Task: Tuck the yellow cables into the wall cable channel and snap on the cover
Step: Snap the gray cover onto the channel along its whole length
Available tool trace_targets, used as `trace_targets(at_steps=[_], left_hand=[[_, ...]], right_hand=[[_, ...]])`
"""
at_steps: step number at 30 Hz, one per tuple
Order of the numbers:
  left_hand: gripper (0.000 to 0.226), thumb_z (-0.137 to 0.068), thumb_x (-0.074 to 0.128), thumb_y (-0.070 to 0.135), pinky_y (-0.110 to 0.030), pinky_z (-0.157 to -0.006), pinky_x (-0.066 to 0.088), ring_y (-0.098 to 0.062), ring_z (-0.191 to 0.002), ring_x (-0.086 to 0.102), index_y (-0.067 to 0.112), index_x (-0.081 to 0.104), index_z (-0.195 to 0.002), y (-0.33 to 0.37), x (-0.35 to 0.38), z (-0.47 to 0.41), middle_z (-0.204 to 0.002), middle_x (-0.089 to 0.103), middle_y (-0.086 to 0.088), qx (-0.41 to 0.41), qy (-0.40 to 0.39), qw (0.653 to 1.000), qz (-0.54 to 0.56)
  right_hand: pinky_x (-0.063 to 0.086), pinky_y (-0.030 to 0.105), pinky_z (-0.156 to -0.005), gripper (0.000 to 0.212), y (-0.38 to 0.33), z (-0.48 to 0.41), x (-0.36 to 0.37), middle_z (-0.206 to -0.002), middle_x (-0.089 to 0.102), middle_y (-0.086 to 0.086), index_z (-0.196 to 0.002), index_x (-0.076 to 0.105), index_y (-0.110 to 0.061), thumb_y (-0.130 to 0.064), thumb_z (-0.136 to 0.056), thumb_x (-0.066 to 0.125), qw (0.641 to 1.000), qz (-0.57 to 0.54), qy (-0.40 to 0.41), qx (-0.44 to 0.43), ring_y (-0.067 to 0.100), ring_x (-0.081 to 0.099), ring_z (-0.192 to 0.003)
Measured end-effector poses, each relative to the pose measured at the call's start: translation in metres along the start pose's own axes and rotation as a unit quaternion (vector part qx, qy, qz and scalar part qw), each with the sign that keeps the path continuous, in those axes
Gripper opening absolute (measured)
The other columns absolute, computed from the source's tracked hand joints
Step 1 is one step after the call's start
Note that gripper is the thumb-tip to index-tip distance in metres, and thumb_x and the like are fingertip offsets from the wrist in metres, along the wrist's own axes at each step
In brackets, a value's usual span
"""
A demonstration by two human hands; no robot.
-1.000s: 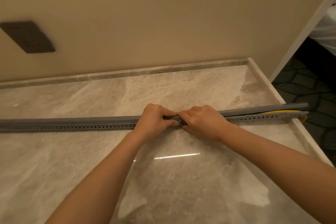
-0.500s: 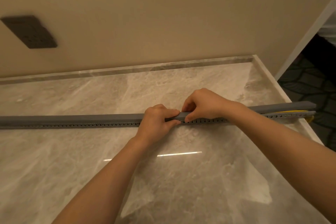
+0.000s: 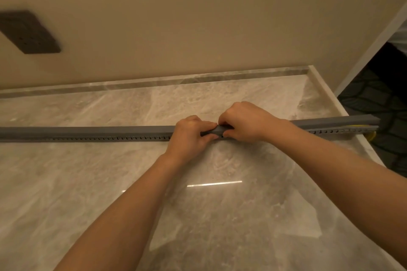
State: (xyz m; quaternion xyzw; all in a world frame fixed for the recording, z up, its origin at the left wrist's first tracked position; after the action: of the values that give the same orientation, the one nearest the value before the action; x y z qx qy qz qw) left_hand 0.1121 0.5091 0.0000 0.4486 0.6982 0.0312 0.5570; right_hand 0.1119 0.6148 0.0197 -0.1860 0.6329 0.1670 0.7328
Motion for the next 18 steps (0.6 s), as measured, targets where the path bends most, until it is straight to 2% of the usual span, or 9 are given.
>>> trace_targets(at_steps=[6, 11, 14, 18], left_hand=[[0.017, -0.070, 0.071, 0.022, -0.031, -0.057, 0.050, -0.017, -0.061, 0.058, 0.018, 0.075, -0.086, -0.006, 0.003, -0.019, -0.062, 0.067, -0.001, 0.005, 0.018, 1.000, -0.018], [0.017, -0.074, 0.071, 0.022, -0.033, -0.061, 0.049, -0.014, -0.066, 0.055, 0.022, 0.076, -0.090, -0.016, 0.007, -0.030, -0.068, 0.070, 0.000, -0.013, 0.006, 0.999, -0.028], [0.019, -0.072, 0.072, 0.017, -0.034, -0.060, 0.052, -0.018, -0.066, 0.059, 0.017, 0.076, -0.091, -0.018, 0.006, -0.033, -0.071, 0.072, -0.002, -0.010, 0.025, 0.999, -0.027], [0.024, -0.068, 0.074, 0.011, -0.036, -0.062, 0.057, -0.027, -0.068, 0.067, 0.007, 0.074, -0.092, -0.014, 0.007, -0.031, -0.078, 0.074, -0.010, 0.021, 0.040, 0.998, -0.044]], right_hand=[[0.040, 0.033, -0.061, 0.017, 0.014, -0.015, 0.001, -0.087, 0.067, 0.009, -0.090, 0.065, -0.013, -0.026, -0.086, 0.056, 1.000, 0.018, 0.012, 0.011, 0.027, 0.059, -0.077], [0.037, 0.032, -0.064, 0.017, 0.018, -0.025, 0.001, -0.092, 0.068, 0.010, -0.094, 0.065, -0.013, -0.022, -0.089, 0.051, 0.999, 0.047, 0.012, 0.001, 0.028, 0.061, -0.082], [0.040, 0.034, -0.066, 0.020, 0.019, -0.029, 0.003, -0.095, 0.067, 0.010, -0.100, 0.064, -0.012, -0.019, -0.092, 0.047, 0.997, 0.072, 0.014, -0.004, 0.028, 0.061, -0.084], [0.036, 0.031, -0.066, 0.025, 0.017, -0.021, 0.009, -0.104, 0.065, 0.007, -0.115, 0.055, -0.012, -0.015, -0.096, 0.039, 0.995, 0.079, 0.055, -0.008, 0.025, 0.060, -0.089]])
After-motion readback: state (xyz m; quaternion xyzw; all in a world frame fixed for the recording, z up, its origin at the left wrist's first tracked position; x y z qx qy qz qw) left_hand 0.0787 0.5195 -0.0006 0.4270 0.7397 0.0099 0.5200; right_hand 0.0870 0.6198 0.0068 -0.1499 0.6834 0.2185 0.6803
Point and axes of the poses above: each hand's wrist, its own z-axis away from the middle knuckle, its own x-axis out of the palm, y = z × x, the point moved 7 cm from there along -z, towards the middle knuckle
